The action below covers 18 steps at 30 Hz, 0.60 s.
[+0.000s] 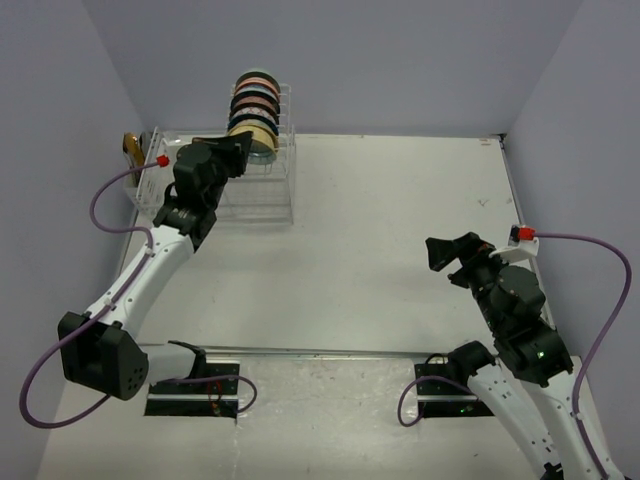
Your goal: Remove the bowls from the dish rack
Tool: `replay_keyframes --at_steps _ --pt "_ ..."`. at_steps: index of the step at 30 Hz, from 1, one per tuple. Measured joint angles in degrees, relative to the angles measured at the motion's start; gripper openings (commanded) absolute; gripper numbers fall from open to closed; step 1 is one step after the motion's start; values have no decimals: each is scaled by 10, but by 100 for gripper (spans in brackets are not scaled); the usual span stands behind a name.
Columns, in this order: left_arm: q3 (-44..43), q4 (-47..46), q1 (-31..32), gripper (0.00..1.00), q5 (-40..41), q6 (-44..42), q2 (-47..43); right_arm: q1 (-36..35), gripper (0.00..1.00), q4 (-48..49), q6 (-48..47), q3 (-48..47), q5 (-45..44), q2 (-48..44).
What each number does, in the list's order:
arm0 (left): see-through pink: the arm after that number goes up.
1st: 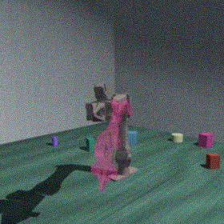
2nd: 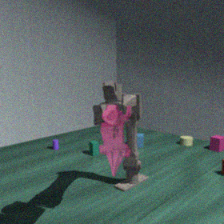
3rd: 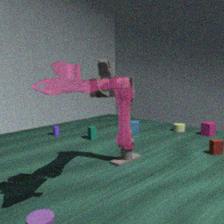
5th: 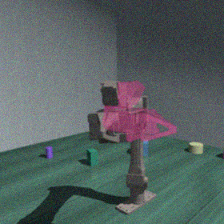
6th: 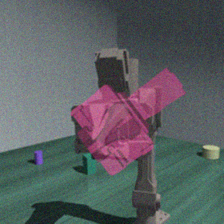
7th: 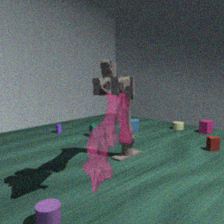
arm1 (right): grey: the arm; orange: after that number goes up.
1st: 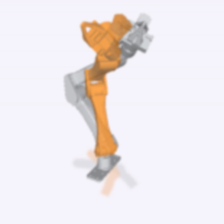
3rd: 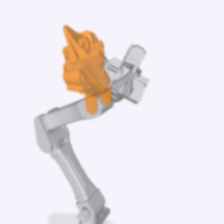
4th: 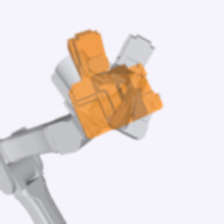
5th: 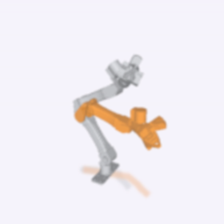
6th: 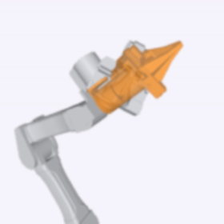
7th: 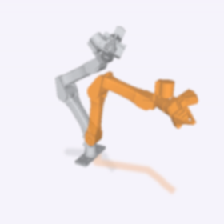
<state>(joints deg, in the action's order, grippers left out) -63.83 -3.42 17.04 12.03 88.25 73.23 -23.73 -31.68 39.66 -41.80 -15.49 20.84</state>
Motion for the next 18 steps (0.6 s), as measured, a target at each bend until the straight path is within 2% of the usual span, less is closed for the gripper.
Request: replay_keyframes --at_steps 18 --pt "9 -5 8 0 -2 -35 -24 0 99 0 0 1 1 0"
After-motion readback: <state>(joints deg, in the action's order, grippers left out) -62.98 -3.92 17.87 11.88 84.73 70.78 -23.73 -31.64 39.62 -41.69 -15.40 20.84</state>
